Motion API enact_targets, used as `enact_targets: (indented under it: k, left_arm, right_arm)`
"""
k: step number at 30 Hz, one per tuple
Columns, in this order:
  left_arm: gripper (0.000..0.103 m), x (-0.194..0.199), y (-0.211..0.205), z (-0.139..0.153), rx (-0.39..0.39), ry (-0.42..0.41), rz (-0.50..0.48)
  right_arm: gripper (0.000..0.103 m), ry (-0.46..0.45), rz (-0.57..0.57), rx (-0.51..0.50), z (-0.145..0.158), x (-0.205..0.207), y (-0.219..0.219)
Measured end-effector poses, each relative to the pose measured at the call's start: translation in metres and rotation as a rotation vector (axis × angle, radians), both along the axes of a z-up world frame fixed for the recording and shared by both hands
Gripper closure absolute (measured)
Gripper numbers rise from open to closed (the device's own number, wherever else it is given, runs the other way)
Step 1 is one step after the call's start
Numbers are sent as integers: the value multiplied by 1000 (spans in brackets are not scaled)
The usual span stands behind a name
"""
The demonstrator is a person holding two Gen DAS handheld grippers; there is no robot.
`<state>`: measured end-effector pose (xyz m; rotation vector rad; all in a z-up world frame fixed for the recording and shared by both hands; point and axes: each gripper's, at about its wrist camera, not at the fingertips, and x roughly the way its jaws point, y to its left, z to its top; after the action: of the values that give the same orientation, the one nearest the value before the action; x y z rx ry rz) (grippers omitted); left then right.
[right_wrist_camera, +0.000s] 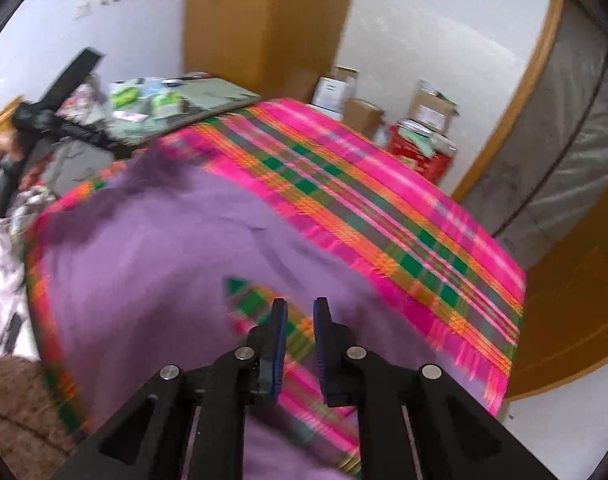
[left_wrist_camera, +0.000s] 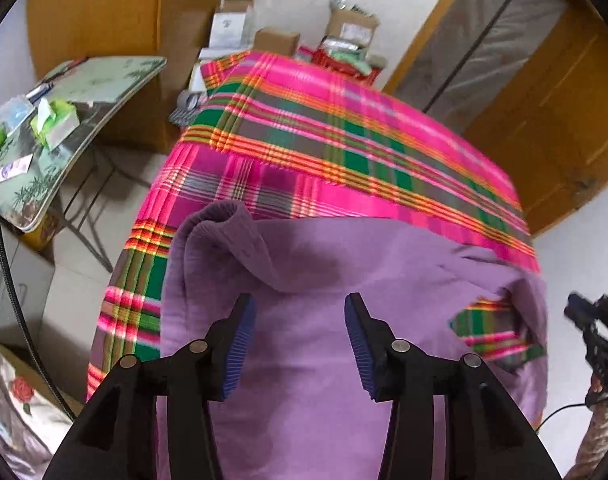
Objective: Fold clothes
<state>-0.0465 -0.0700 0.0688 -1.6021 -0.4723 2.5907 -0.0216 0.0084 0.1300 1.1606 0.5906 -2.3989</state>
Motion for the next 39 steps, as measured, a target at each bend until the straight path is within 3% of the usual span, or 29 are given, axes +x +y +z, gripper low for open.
enact_targets:
  k: [3, 8, 13, 20, 26, 29, 33, 34, 39]
  left_arm:
    - [54, -15, -7, -18, -32, -41, 52]
    - [54, -28, -14, -39, -21, -90, 73]
    - [54, -39, -25, -49, 24, -102, 113]
    - [54, -49, -26, -58, 82, -117, 144]
    - [55, -53, -33, -58, 122, -95, 153]
    - [65, -56, -34, -59, 120, -85, 153]
    - [83, -58, -36, -61, 120, -67, 162]
    - [90, -59, -37, -61, 125, -58, 165]
    - [94, -63, -42, -56, 139, -15, 172]
  right_arm:
    - [84, -31, -69, -17, -23, -37, 13]
    - [83, -98, -123, -37, -60, -82, 32]
    - [73, -142, -60, -50, -79, -98, 32]
    - [72, -165, -3, 5, -98, -116, 20]
    - [71, -198, 19, -4, -112, -126, 12]
    - [76, -198, 18, -16, -114, -127, 11]
    - [98, -195, 15, -31, -116, -127, 10]
    - [98, -193, 16, -31, -115, -127, 9]
    - [100, -146, 0, -46, -108, -129, 10]
